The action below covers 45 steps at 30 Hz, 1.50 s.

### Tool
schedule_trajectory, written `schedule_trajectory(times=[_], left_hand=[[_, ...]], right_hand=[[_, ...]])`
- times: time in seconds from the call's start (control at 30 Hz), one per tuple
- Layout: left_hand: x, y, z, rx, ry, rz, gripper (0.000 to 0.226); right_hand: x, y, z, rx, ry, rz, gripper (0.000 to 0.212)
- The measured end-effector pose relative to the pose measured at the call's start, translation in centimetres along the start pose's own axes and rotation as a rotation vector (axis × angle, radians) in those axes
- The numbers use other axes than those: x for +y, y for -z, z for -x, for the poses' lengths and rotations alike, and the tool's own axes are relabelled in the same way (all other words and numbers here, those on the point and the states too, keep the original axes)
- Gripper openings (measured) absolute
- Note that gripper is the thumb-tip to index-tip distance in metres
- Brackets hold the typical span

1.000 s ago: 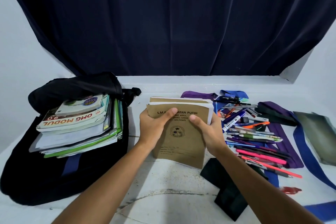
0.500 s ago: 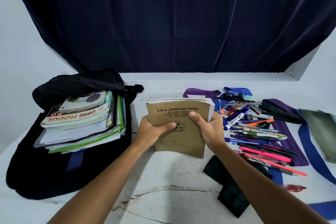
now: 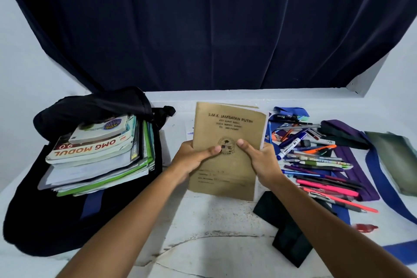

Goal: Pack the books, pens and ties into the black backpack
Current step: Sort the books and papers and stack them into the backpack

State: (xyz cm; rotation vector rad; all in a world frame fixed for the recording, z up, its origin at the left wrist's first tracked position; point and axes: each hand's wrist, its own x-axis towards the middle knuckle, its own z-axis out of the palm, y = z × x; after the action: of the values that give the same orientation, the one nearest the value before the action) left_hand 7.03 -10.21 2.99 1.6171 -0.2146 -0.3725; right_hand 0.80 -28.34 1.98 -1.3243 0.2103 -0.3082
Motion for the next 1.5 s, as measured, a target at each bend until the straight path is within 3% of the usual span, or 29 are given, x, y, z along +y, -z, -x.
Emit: schedule_trajectory(times=[0.1, 0.13, 0.2, 0.37, 0.43, 0.53, 0.67, 0.77, 0.93, 1.03, 1.17, 1.23, 1.3, 1.5], left_hand=[[0.5, 2.7, -0.6, -0.278, 0.069, 0.155, 0.093], [0.4, 3.2, -0.4, -0.372, 0.076, 0.257, 0.103], [0.1, 2.5, 0.1, -0.443, 0.042, 0.425, 0.102], [1.1, -3.8, 0.5, 0.028, -0.074, 0.641, 0.050], [1.3, -4.0, -0.2, 0.117, -0.065, 0.720, 0.044], [1.8, -2.0, -0.2, 0.130, -0.045, 0.669, 0.045], [3.4, 2.1, 0.9, 0.131, 0.000, 0.434, 0.042], [5.3, 4.5, 2.1, 0.023, 0.048, 0.260, 0.054], [9.1, 6.8, 3.4, -0.271, 0.075, -0.054, 0.096], [10.9, 7.5, 3.7, -0.430, 0.158, -0.228, 0.093], [12.6, 8.1, 5.0, -0.524, 0.289, -0.427, 0.083], [13.0, 8.9, 5.9, -0.477, 0.326, -0.486, 0.085], [13.3, 9.8, 7.0, -0.330, 0.307, -0.534, 0.081], [13.0, 15.4, 9.6, 0.271, -0.017, -0.559, 0.039]], right_hand=[[-1.0, -0.3, -0.5, 0.106, -0.022, -0.200, 0.022], [-1.5, -0.6, -0.6, 0.146, -0.041, -0.277, 0.023], [-2.4, -1.4, -0.8, 0.218, -0.086, -0.394, 0.029], [-3.2, -4.1, -0.7, 0.284, -0.123, -0.461, 0.025], [-3.3, -4.5, -0.6, 0.257, -0.065, -0.452, 0.035], [-4.4, -2.6, -0.3, 0.125, 0.007, -0.460, 0.059], [-6.7, 3.0, -0.4, -0.194, -0.145, -0.486, 0.095], [-8.1, 5.5, -0.5, -0.453, -0.265, -0.329, 0.114], [-9.9, 5.4, 0.1, -0.770, -0.498, -0.090, 0.119], [-9.6, 3.4, 1.2, -0.918, -0.562, 0.004, 0.107], [-8.4, 0.4, 2.9, -1.083, -0.549, 0.115, 0.097], [-7.6, -0.8, 3.4, -1.117, -0.556, 0.082, 0.096], [-6.7, -2.1, 3.4, -1.134, -0.564, 0.024, 0.095], [-4.6, -6.7, 3.4, -1.134, -0.566, -0.076, 0.094]])
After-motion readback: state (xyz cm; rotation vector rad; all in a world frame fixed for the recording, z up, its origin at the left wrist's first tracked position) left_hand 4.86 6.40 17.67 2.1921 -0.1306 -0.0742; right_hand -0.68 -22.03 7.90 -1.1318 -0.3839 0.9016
